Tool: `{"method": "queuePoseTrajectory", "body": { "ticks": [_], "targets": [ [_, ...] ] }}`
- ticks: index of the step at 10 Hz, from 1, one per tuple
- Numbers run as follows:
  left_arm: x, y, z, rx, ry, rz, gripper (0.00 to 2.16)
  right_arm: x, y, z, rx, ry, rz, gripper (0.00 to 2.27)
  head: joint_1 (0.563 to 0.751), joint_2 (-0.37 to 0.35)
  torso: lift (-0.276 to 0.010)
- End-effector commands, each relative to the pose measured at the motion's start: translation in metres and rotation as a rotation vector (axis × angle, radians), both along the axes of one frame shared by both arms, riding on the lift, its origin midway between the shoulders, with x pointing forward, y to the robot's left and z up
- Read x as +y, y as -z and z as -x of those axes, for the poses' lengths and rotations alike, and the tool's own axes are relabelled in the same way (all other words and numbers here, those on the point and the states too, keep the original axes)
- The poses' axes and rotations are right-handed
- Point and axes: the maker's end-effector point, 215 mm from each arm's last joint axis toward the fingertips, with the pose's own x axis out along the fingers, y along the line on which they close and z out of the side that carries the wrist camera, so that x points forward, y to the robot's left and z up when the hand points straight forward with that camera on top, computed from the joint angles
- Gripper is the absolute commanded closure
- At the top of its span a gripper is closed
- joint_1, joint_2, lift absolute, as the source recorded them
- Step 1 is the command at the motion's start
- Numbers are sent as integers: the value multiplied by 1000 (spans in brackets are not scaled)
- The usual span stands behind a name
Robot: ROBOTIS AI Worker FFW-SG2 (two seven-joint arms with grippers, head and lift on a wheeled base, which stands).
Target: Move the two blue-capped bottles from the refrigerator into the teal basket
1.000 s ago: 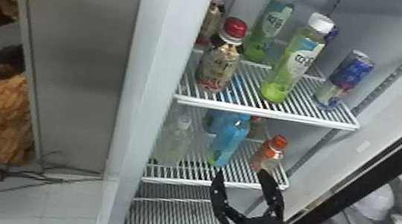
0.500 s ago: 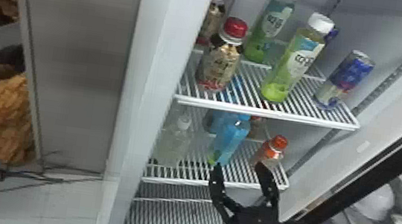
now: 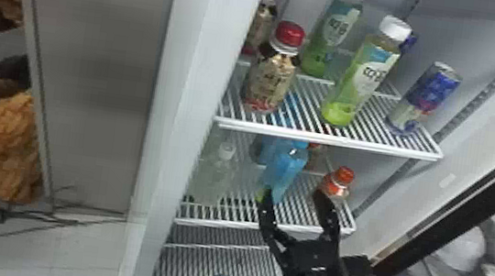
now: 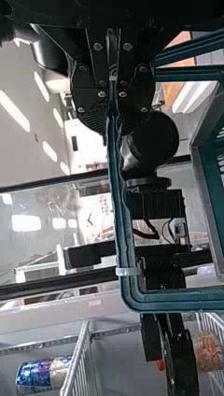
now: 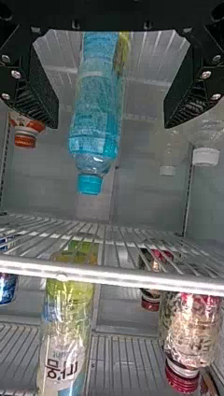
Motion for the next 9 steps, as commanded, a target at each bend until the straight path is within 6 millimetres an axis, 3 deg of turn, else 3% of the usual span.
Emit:
{"method": "queuePoseTrajectory", "body": {
  "ticks": [1, 7, 9],
  "targets": [
    [0, 0, 0, 2, -1, 0, 1090, -2, -1, -7, -12, 1, 4, 183, 695, -350, -152],
    [-1, -1, 1, 3, 4, 3, 1090, -10, 5, -33, -16, 18, -1, 183, 695, -350, -152],
    [-2, -1, 1, 3, 5, 4, 1090, -13, -2, -37, -44, 25, -1, 183, 695, -350, -152]
  ]
}}
